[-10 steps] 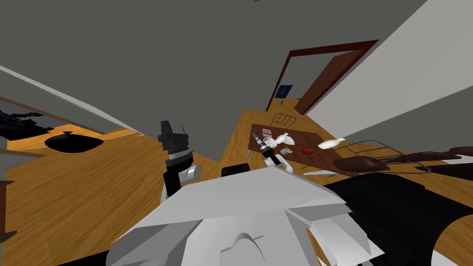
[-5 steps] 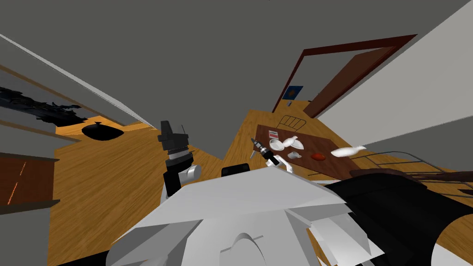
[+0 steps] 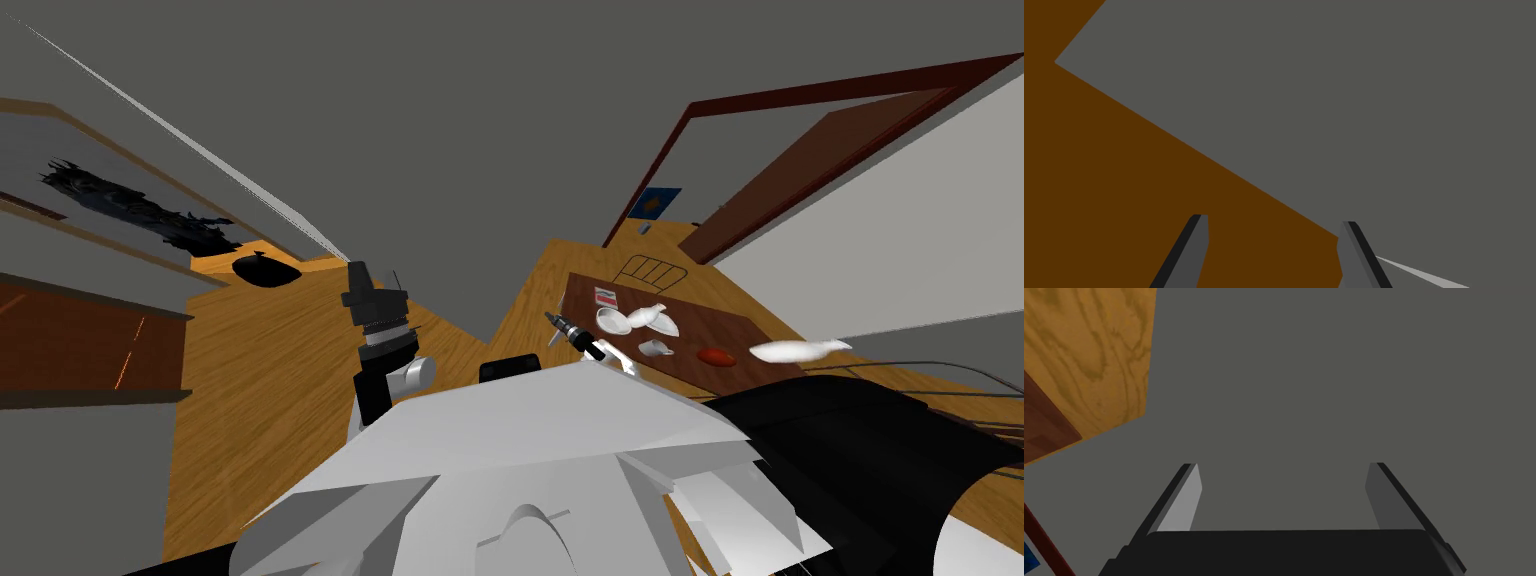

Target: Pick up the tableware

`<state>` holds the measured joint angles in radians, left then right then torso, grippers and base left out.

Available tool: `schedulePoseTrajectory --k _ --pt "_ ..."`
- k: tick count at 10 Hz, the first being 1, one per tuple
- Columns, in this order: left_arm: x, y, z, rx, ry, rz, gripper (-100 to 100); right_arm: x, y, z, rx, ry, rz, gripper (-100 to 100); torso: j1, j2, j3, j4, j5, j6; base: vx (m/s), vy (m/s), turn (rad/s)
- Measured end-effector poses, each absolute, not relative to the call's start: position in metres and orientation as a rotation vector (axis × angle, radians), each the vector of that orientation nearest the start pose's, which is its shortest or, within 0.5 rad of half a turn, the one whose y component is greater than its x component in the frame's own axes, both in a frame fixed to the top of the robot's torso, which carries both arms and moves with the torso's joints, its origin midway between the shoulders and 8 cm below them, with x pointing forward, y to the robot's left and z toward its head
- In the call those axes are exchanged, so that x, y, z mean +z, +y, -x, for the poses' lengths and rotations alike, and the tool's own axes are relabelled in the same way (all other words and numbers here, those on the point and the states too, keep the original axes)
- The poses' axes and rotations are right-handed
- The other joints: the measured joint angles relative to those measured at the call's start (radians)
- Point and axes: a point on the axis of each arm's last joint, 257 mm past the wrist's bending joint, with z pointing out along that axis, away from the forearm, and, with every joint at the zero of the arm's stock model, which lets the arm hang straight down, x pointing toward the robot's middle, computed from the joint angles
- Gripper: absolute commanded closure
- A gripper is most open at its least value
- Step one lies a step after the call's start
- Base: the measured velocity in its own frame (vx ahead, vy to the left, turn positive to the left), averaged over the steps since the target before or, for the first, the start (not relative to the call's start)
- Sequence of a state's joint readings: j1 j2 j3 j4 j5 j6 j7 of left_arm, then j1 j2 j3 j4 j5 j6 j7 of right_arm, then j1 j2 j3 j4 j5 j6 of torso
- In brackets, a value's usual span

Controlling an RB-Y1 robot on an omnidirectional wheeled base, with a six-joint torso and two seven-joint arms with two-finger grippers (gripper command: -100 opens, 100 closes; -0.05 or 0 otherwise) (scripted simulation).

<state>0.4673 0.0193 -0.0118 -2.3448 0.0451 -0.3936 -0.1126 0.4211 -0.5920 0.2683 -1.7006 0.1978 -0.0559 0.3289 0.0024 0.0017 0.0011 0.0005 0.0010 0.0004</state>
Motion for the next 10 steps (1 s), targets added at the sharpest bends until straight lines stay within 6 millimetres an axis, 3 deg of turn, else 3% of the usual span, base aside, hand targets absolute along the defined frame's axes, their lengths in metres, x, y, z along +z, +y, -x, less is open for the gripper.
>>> schedulePoseTrajectory --k 6,10 --pt "0.044 0.274 -0.351 -1.25 0.64 0.639 0 -0.458 -0.349 -0.324 0.251 2.2 -0.181 -100 -0.005 0.0 0.0 0.0 -0.001 0.001 0.026 0.003 0.147" --pt "0.044 0.274 -0.351 -1.25 0.64 0.639 0 -0.503 -0.405 -0.276 0.052 2.361 -0.02 -100 -0.007 0.0 0.0 0.0 -0.001 0.001 0.024 -0.042 0.133"
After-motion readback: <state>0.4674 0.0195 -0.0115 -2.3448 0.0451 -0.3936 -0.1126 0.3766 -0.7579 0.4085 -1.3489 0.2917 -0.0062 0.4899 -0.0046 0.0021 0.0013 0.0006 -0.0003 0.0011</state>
